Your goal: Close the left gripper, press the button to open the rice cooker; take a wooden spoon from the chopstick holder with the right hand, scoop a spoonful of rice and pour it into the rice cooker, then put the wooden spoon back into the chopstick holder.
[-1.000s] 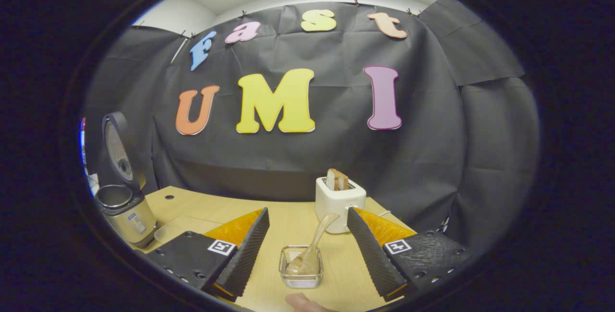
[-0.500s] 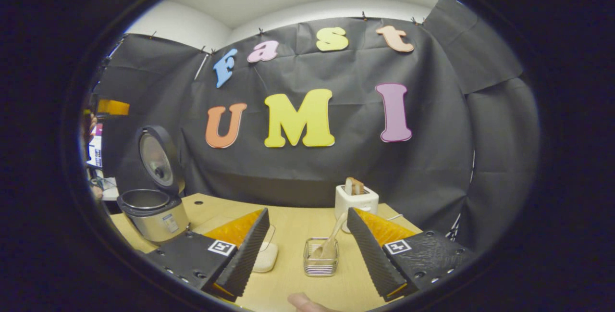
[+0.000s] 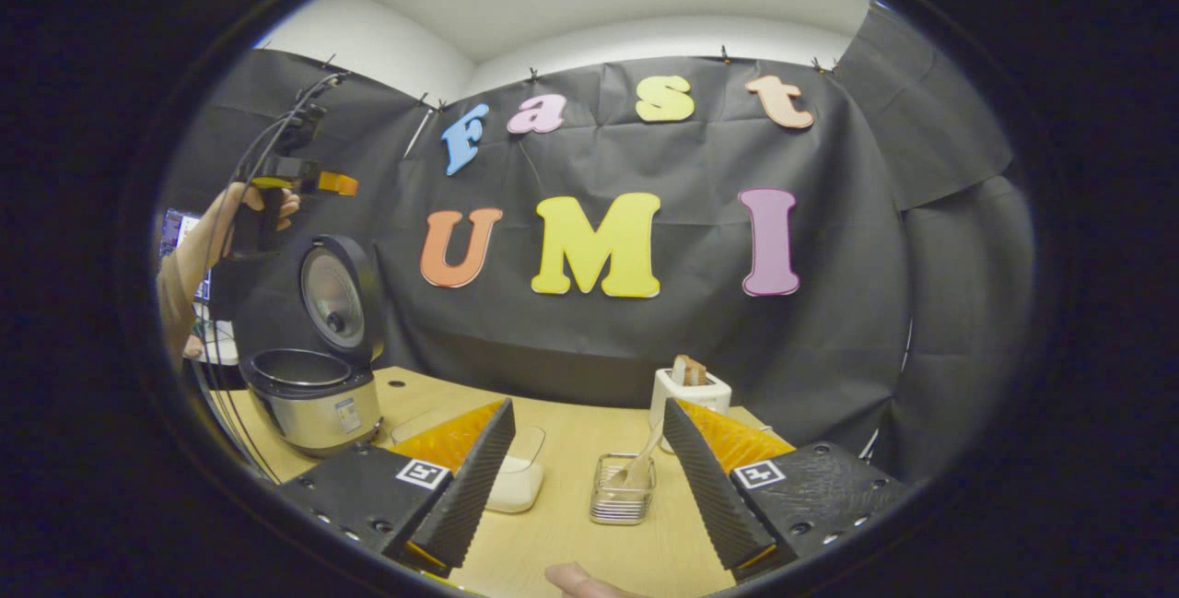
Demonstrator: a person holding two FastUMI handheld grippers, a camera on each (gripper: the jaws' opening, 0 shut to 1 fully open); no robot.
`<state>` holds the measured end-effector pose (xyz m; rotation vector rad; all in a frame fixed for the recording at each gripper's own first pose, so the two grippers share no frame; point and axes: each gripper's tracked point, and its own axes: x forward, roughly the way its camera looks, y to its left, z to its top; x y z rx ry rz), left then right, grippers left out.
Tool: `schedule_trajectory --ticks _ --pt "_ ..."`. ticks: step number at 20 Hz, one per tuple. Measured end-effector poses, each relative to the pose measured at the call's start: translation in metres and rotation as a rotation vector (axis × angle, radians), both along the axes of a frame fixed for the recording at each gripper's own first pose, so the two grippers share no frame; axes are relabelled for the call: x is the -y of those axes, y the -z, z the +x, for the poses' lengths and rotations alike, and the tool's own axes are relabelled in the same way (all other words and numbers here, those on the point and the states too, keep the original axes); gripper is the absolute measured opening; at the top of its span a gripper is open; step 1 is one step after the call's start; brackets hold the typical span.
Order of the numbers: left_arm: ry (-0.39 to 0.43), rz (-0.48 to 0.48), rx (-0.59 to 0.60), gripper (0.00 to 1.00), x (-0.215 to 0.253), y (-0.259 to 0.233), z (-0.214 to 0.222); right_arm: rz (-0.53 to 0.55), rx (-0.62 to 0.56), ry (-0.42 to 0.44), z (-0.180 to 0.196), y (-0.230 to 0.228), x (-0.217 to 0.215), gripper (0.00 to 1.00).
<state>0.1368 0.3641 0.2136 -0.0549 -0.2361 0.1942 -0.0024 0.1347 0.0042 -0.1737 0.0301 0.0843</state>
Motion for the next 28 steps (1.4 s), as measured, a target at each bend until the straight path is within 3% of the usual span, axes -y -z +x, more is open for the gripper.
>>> schedule_trajectory --ticks 5,6,7,10,13,17,20,21,28 --pt "-0.008 0.017 -0.103 0.96 -0.013 0.028 0.040 -0.001 0.012 -0.017 0.002 -0.001 -0.005 0.96" --pt "-0.008 0.010 -0.127 1.00 -0.016 0.035 0.045 0.001 0.010 -0.020 0.002 0.000 -0.006 0.96" --pt "-0.005 0.007 -0.145 0.96 -0.017 0.041 0.049 0.005 0.009 -0.027 0.001 0.000 -0.007 0.96" --pt "0.019 -0.002 -0.174 1.00 -0.014 0.049 0.054 0.012 0.003 -0.049 -0.001 0.002 -0.015 0.96" --pt "0.013 -0.006 -0.236 0.96 -0.016 0.069 0.056 0.018 0.003 -0.074 -0.010 0.003 -0.027 0.96" --pt "-0.012 0.064 -0.249 0.95 -0.015 0.073 0.042 0.022 0.012 -0.099 -0.026 0.002 -0.035 0.96" --pt "-0.011 0.048 -0.264 1.00 -0.012 0.079 0.026 0.019 0.027 -0.105 -0.043 -0.001 -0.038 0.96" --pt "-0.012 0.047 -0.267 0.96 -0.012 0.083 0.017 0.020 0.032 -0.109 -0.049 -0.003 -0.039 0.96" --pt "-0.003 0.044 -0.301 0.97 0.002 0.121 -0.040 0.049 0.030 -0.103 -0.085 -0.003 -0.035 0.96"
